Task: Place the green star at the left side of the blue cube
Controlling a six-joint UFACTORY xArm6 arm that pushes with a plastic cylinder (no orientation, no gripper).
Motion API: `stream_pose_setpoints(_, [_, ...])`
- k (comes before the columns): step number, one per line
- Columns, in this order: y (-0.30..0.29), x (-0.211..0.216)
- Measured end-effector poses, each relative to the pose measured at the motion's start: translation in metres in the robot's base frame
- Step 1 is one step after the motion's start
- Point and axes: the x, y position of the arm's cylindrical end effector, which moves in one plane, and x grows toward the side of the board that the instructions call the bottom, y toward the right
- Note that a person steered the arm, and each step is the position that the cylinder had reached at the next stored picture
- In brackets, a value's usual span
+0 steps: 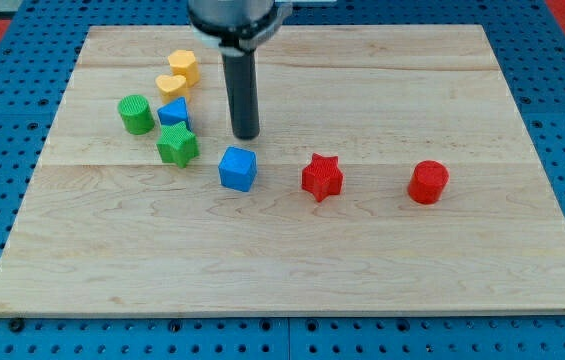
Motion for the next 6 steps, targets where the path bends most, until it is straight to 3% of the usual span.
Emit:
stream_pose_setpoints(1, [-0.033, -0.03])
stream_pose_setpoints(2, [-0.09, -0.002])
stream_pose_setpoints(3, [-0.105, 0.037])
stream_pose_setpoints(4, [-0.082, 0.05])
stream_pose_setpoints(5, [-0.078, 0.014])
stream_pose_setpoints(6, [-0.055, 0.047])
